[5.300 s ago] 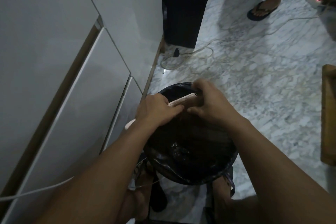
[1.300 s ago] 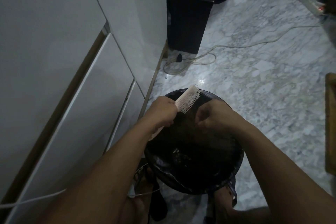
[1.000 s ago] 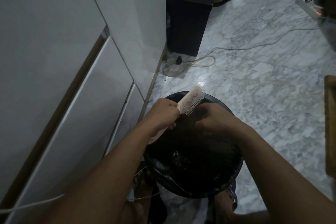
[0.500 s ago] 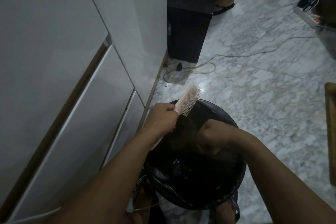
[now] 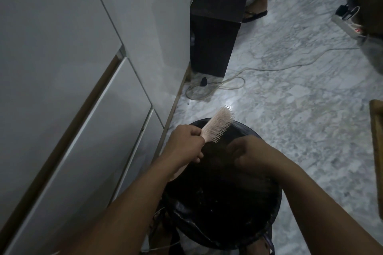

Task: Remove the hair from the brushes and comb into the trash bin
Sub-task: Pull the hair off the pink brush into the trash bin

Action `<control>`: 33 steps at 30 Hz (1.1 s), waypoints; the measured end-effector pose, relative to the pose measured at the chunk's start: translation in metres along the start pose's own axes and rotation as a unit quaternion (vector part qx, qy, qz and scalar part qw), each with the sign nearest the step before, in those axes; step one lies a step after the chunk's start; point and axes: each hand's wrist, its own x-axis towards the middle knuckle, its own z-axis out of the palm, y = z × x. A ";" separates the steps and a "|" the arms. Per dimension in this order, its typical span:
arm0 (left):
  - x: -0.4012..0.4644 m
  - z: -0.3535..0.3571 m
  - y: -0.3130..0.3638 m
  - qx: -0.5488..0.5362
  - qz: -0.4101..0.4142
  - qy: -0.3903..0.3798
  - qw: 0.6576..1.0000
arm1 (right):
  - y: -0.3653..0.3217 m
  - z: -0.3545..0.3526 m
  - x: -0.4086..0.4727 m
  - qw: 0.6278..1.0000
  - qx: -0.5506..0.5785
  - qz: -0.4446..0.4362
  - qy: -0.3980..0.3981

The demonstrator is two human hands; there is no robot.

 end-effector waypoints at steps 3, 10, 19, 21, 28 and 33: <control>0.000 0.000 0.000 0.005 0.001 -0.010 1.000 | 0.001 0.001 0.001 1.000 0.029 0.001 -0.005; 0.000 0.000 -0.001 0.007 -0.004 -0.025 1.000 | 0.002 0.000 0.003 0.997 0.071 0.008 0.041; 0.002 0.002 -0.008 0.006 0.024 -0.064 0.998 | -0.014 -0.003 0.001 0.855 0.518 0.013 -0.018; 0.001 0.002 -0.007 0.004 0.034 -0.064 0.997 | -0.017 -0.004 0.001 0.825 0.563 0.021 -0.040; 0.001 0.001 -0.007 -0.014 0.048 -0.034 0.998 | -0.015 -0.003 -0.002 0.875 0.478 0.016 -0.075; 0.004 -0.002 -0.007 -0.029 0.036 0.006 0.999 | -0.007 -0.002 -0.004 0.958 0.281 -0.031 -0.053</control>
